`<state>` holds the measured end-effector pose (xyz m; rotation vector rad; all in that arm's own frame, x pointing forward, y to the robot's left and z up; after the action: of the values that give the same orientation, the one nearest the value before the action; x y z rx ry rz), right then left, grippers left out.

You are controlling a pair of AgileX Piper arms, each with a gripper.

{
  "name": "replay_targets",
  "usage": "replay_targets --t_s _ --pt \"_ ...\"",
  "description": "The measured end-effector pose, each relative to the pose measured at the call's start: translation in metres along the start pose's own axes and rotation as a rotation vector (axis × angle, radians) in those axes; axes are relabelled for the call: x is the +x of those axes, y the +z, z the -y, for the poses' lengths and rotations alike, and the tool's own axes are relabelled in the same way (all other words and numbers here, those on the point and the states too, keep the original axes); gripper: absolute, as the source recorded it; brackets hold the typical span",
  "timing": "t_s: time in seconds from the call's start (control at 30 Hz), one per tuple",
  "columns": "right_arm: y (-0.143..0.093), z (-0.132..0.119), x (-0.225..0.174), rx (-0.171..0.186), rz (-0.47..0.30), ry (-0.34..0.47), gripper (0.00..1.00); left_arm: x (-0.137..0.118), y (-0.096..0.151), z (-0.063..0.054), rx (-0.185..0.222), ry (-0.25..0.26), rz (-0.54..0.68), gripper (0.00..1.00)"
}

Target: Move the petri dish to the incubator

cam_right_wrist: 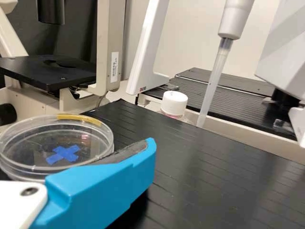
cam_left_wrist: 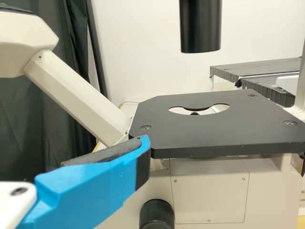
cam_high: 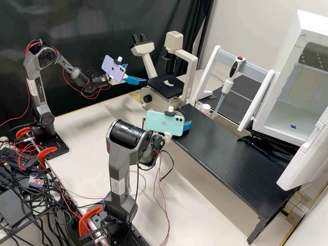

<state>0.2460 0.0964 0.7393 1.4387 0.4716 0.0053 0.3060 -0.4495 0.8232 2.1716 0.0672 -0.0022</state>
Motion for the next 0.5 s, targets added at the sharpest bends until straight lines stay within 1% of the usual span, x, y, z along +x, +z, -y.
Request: replay_targets --t_s 0.07,0.13,0.27,0.4,0.5 --pt "0.0008 0.0000 0.0010 -0.002 -0.002 -0.008 0.00 0.0000 0.0000 0.0000 0.000 0.000 0.000 1.00" --pt "0.0012 0.0002 0.0034 0.013 -0.005 -0.026 0.00 0.0000 0.0000 0.0000 0.000 0.000 0.000 1.00" --pt "0.0041 -0.0002 0.0064 0.054 0.005 -0.040 0.00 0.0000 0.0000 0.0000 0.000 0.000 0.000 1.00" --pt "0.0043 -0.0011 0.0084 0.060 0.002 -0.047 0.00 0.0000 0.0000 0.0000 0.000 0.000 0.000 1.00" --pt "0.0046 -0.0007 0.0090 0.057 0.003 -0.051 0.00 0.0000 0.0000 0.0000 0.000 0.000 0.000 1.00"
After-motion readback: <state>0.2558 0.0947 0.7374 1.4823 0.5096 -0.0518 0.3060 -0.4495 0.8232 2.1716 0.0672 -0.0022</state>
